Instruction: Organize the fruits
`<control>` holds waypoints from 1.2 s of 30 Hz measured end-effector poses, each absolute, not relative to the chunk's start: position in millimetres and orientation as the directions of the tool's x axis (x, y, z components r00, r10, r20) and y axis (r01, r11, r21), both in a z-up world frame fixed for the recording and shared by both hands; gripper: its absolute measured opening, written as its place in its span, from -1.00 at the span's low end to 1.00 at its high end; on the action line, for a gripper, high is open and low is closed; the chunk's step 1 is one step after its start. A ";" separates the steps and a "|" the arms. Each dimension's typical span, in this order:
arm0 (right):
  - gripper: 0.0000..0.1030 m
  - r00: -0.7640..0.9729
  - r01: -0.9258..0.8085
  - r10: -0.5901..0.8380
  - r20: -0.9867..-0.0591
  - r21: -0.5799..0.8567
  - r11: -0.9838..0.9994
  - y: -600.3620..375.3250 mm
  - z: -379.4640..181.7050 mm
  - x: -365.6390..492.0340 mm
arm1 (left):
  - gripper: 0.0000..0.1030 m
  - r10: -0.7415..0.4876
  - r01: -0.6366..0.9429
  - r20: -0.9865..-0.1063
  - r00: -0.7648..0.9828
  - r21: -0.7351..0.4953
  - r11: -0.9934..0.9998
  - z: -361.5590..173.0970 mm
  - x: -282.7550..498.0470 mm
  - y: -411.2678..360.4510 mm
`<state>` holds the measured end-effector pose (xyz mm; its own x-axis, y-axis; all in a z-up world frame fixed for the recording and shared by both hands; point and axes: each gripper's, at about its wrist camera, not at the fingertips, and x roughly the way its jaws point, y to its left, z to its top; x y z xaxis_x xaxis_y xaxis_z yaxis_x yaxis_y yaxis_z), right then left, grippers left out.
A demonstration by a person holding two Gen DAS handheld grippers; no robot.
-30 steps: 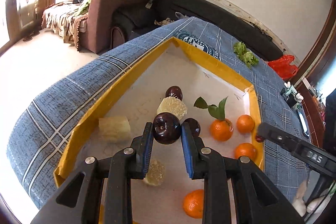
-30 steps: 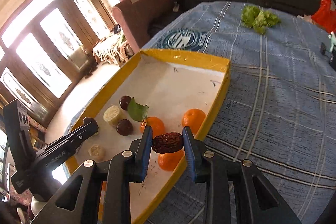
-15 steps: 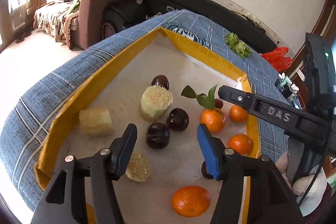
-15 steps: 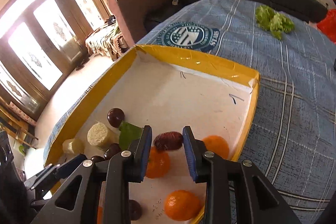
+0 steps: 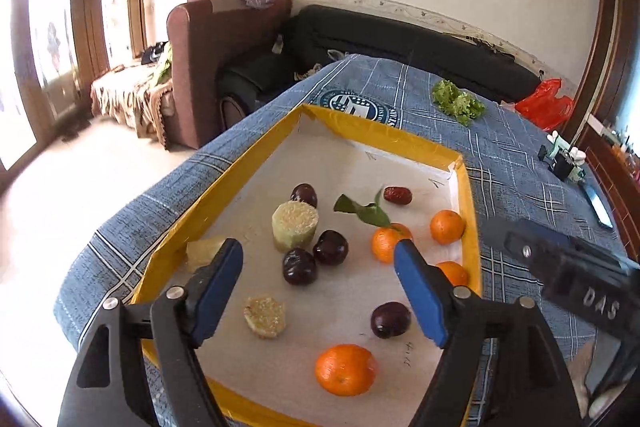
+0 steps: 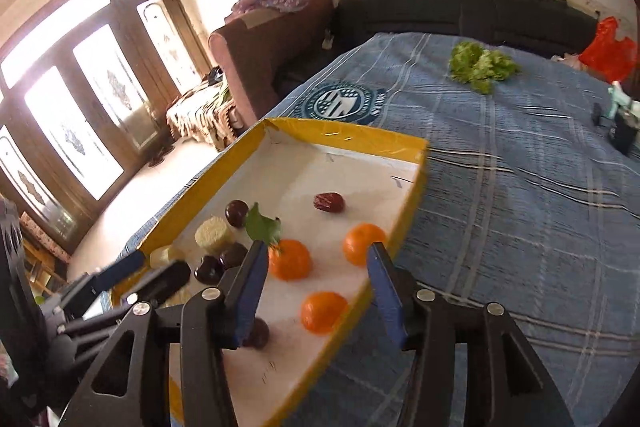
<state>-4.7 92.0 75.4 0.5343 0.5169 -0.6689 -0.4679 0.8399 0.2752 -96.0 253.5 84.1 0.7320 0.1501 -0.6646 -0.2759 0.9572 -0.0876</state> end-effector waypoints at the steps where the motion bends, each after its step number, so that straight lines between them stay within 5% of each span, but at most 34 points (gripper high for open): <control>1: 0.16 0.541 -0.463 0.513 -0.666 0.274 0.843 86.7 75.5 -8.5 | 0.54 0.154 -0.276 -0.664 0.732 -0.082 0.958 85.7 -95.9 250.4; 15: 0.26 0.618 -0.419 0.466 -0.633 0.237 0.877 40.3 75.1 -52.7 | 0.72 0.268 -0.294 -0.637 0.723 0.068 0.953 103.2 -109.2 202.7; 36: 0.37 0.671 -0.328 0.403 -0.623 0.238 0.914 0.2 65.2 -78.9 | 0.73 0.200 -0.204 -0.639 0.743 0.069 0.977 105.4 -120.0 162.9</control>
